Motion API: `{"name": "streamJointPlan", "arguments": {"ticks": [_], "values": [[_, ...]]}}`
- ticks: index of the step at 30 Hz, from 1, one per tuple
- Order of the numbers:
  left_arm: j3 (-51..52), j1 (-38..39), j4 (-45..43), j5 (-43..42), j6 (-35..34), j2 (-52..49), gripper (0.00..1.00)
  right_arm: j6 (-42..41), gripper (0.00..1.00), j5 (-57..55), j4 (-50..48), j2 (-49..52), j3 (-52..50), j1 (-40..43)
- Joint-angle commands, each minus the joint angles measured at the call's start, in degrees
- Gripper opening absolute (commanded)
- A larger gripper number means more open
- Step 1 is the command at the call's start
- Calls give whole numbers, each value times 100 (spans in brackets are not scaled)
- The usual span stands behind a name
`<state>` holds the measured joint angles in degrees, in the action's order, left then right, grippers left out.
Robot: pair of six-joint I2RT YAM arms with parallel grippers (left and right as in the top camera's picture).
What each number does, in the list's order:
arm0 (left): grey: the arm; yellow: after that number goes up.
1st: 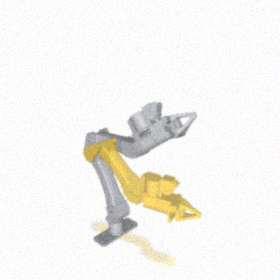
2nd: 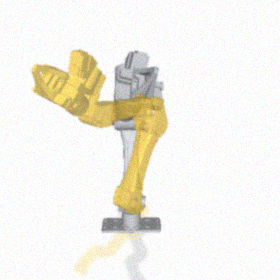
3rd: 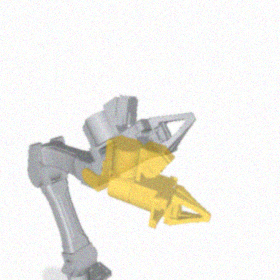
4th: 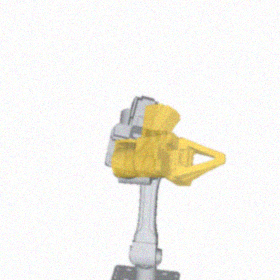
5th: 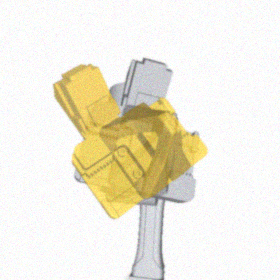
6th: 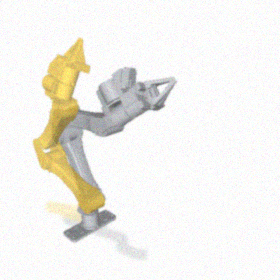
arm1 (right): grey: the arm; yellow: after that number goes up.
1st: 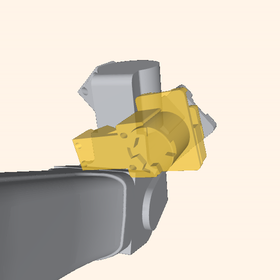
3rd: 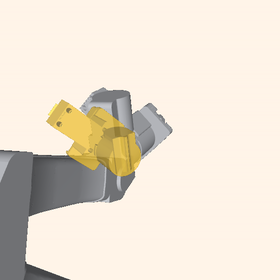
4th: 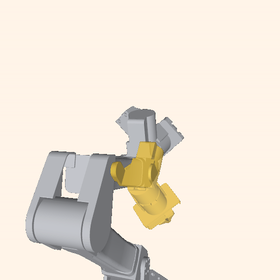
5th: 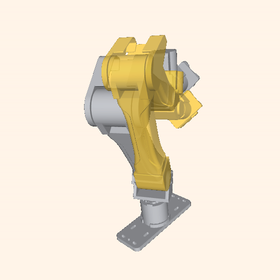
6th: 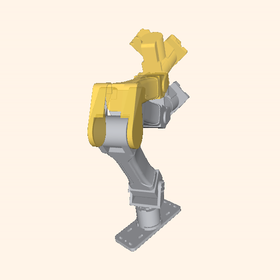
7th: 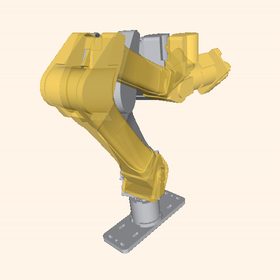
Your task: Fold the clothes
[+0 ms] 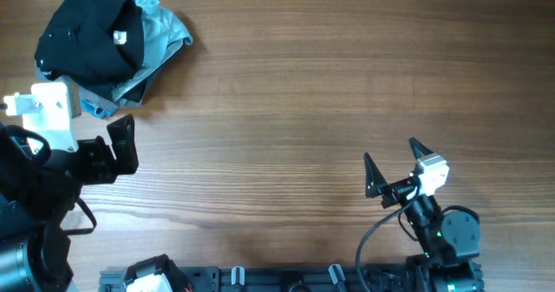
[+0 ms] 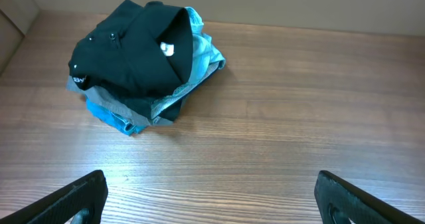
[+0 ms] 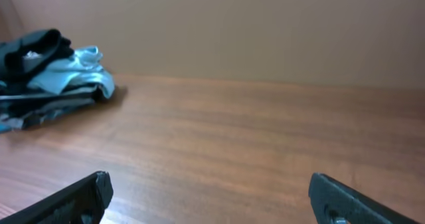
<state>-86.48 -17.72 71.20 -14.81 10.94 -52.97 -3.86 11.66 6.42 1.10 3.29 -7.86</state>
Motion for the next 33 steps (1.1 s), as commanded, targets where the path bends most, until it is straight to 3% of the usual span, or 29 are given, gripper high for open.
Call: {"name": "streamJointPlan", "arguments": {"ticks": [1,24,27,31,33], "values": [[0,24,-15,13,105,0,100,-76,100,-96,-133,-92,-44,4],[37,262,-160,291,238,243,100,-76,100,-96,-127,-83,-42,4],[490,564,-1119,264,-7,634,100,-76,100,-96,-129,-83,-42,7],[2533,1182,-3574,227,-654,1709,100,-76,100,-96,-129,-83,-42,7],[3248,1333,-4157,227,-796,2114,100,-76,100,-96,-129,-83,-44,7]]}}
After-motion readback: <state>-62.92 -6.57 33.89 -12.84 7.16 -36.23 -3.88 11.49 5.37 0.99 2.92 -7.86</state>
